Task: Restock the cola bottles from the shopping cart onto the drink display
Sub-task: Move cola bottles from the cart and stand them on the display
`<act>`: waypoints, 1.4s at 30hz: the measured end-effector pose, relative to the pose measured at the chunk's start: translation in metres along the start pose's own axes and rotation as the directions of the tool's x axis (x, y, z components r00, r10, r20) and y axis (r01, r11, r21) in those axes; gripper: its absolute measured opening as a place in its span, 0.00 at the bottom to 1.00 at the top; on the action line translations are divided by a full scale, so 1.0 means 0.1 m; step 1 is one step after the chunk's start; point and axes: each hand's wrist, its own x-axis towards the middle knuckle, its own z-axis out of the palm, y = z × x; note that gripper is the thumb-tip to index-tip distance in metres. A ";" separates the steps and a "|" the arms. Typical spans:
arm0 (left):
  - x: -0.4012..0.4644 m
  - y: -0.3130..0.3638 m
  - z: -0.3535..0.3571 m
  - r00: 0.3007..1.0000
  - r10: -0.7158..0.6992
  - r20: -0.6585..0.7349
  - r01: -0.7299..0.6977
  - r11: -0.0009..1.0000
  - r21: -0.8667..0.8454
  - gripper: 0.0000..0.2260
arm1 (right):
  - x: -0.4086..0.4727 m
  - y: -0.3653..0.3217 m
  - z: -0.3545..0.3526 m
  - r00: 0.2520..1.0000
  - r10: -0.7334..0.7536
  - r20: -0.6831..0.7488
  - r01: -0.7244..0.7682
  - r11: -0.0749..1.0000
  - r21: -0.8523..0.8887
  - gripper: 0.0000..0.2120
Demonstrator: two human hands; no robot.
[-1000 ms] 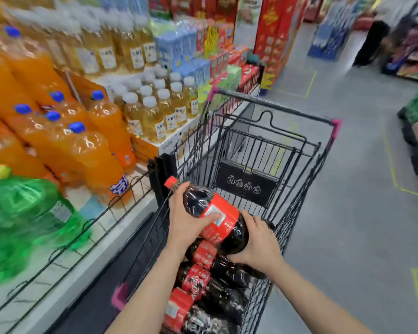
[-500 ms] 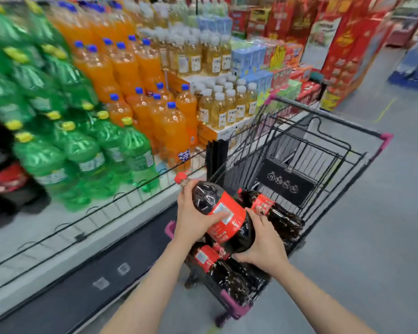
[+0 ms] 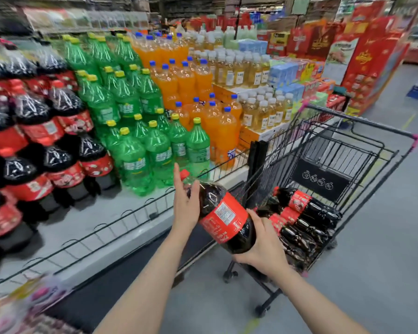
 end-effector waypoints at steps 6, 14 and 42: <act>-0.25 0.07 -0.84 1.000 -0.014 -0.015 0.013 0.998 -0.066 0.17 | -0.53 -0.77 0.41 0.999 0.044 0.000 -0.044 0.997 0.070 0.53; -0.62 0.19 -1.75 0.998 0.006 -0.064 -0.012 0.996 -0.087 0.18 | -0.95 -1.48 0.67 0.998 -0.010 0.061 0.003 0.994 0.109 0.53; -0.77 0.08 -3.97 0.995 0.023 -0.093 -0.024 1.000 -0.006 0.13 | -1.36 -3.16 1.88 0.992 -0.079 0.103 0.050 0.964 0.261 0.48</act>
